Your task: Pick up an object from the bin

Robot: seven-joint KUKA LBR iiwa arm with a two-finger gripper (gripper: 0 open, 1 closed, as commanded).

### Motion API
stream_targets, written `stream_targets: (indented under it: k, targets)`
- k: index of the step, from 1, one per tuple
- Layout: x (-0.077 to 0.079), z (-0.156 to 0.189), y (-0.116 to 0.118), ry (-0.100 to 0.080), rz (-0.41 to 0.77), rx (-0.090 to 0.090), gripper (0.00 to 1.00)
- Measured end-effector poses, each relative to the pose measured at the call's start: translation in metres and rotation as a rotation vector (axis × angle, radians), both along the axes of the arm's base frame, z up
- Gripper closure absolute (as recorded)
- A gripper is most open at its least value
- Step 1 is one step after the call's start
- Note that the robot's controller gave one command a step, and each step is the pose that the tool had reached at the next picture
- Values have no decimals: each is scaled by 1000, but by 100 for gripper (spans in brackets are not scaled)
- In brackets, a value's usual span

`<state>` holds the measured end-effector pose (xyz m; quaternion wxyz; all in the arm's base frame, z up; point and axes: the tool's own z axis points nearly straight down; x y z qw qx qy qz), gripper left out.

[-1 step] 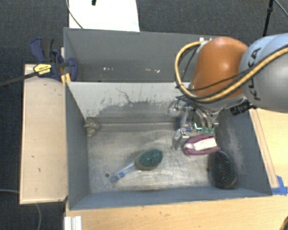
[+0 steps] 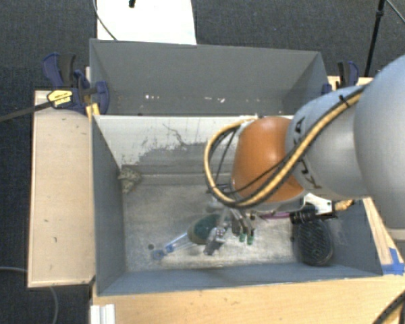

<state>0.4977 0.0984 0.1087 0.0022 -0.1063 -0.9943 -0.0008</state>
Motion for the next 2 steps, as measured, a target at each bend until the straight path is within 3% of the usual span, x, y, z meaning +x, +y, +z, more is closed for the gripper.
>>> stream_targets:
  k: [1,2]
  targets:
    - [2,2,-2,-5,-4,-1,100]
    - [10,137,-11,-15,65,0,100]
